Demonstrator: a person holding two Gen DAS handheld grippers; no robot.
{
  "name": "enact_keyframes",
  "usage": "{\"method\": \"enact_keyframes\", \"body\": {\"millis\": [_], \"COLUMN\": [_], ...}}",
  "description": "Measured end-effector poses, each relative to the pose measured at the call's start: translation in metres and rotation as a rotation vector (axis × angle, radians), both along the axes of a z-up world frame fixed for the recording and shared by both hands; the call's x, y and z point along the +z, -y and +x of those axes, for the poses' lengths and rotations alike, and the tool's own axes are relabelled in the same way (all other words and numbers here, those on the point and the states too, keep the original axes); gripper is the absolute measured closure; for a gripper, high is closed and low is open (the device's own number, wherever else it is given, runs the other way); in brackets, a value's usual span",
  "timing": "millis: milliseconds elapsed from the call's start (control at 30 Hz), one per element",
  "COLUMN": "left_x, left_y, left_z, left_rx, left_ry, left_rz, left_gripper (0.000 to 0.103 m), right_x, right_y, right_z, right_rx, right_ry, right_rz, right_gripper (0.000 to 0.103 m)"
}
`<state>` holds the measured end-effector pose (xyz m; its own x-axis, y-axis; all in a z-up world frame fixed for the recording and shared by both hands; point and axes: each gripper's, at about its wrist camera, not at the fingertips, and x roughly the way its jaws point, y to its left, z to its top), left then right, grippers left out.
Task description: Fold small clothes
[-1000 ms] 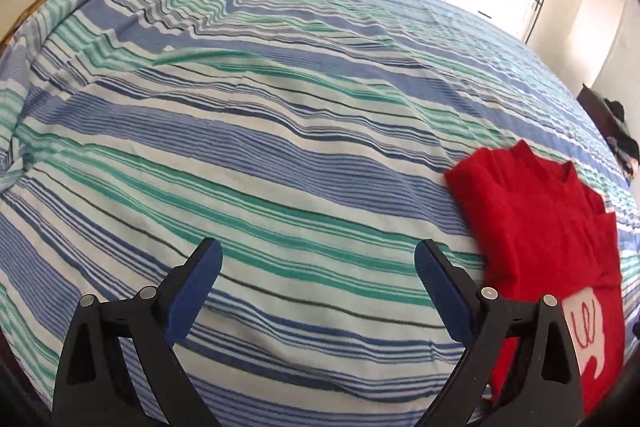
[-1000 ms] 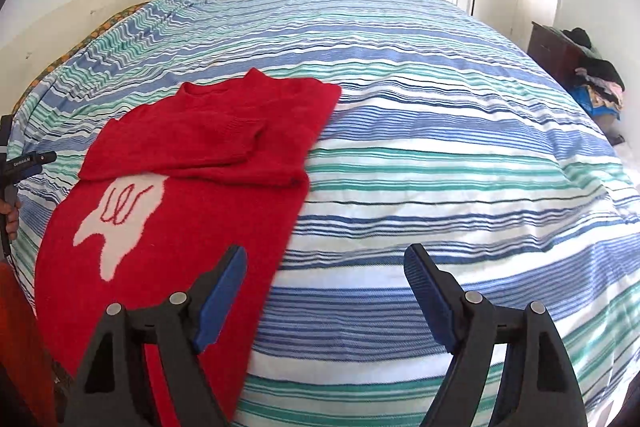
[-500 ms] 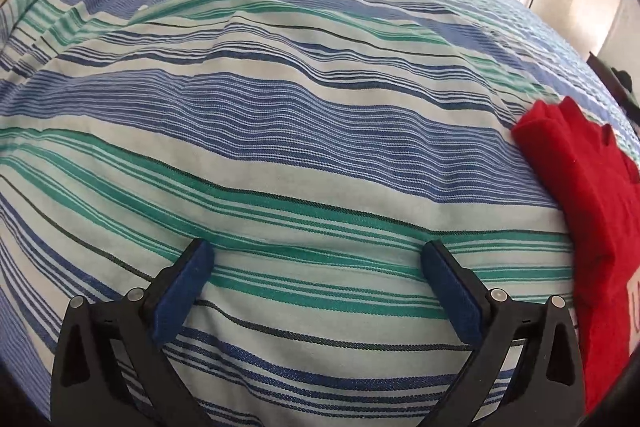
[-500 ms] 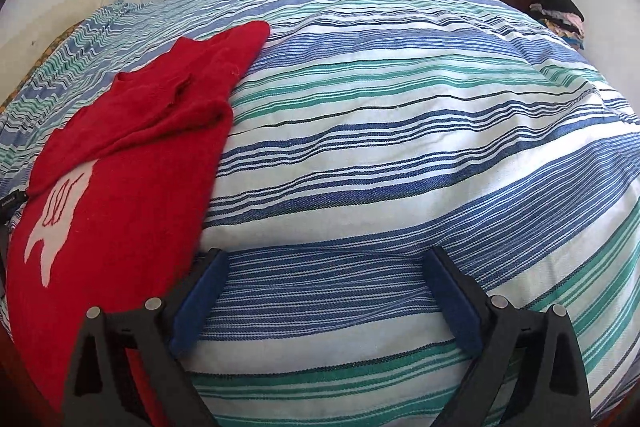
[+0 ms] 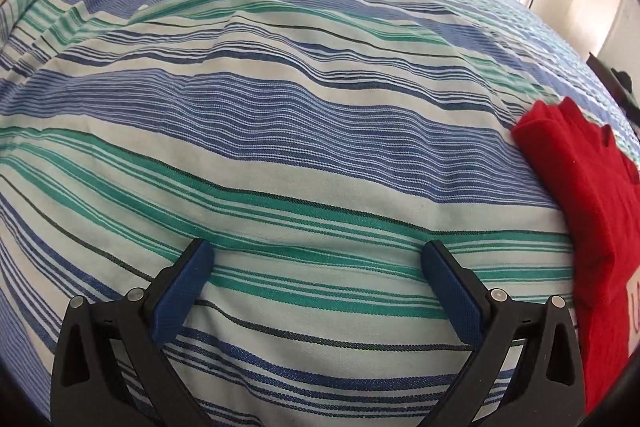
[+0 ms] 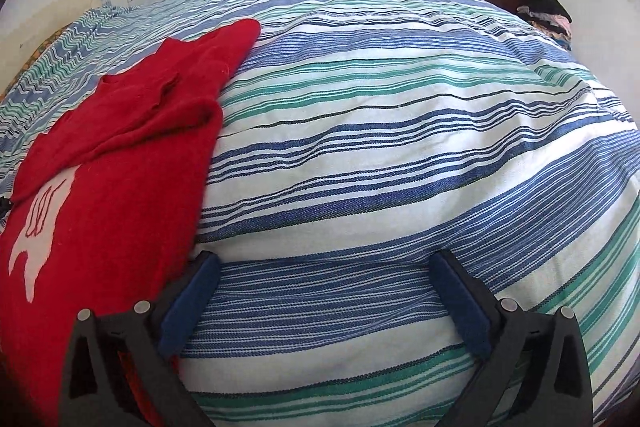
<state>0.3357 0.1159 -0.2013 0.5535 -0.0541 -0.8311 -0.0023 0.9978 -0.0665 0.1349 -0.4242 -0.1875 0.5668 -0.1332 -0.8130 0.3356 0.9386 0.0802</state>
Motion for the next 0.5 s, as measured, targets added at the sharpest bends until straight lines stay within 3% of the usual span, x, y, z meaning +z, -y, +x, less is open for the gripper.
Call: {"method": "enact_keyframes", "body": {"millis": [233,500], "left_x": [0.0,0.0], "left_y": [-0.0001,-0.0001], "left_z": [0.0001,0.0001], "left_rx": [0.0,0.0], "left_ry": [0.0,0.001], "left_rz": [0.0,0.0], "left_gripper": [0.0,0.0], "right_x": [0.0006,0.0001], "right_y": [0.0007,0.0022], "right_z": [0.0041,-0.0029], "right_rx": [-0.011,-0.007], "right_ry": [-0.027,0.017], "right_rz": [0.006,0.015], "right_gripper": [0.0,0.0]}}
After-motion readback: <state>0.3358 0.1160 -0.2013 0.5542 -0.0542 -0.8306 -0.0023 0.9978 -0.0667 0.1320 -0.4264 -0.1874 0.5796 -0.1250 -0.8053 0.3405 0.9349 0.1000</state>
